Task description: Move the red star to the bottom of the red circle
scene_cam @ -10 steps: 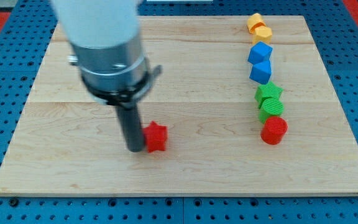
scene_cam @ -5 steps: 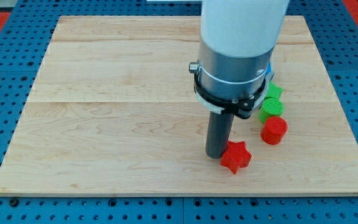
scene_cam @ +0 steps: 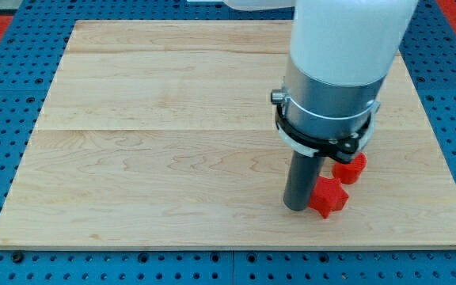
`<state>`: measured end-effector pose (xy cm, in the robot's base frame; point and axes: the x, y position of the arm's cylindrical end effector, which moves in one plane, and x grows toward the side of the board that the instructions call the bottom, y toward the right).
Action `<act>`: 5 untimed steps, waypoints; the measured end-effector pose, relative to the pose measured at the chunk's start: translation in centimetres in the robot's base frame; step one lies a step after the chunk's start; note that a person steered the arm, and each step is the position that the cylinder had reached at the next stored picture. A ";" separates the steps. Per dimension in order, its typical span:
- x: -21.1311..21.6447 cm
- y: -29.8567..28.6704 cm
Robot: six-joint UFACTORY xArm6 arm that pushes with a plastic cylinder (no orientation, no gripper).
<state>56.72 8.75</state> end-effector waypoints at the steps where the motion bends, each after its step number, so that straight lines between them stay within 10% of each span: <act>1: 0.1 1.5; 5: 2.7 4.4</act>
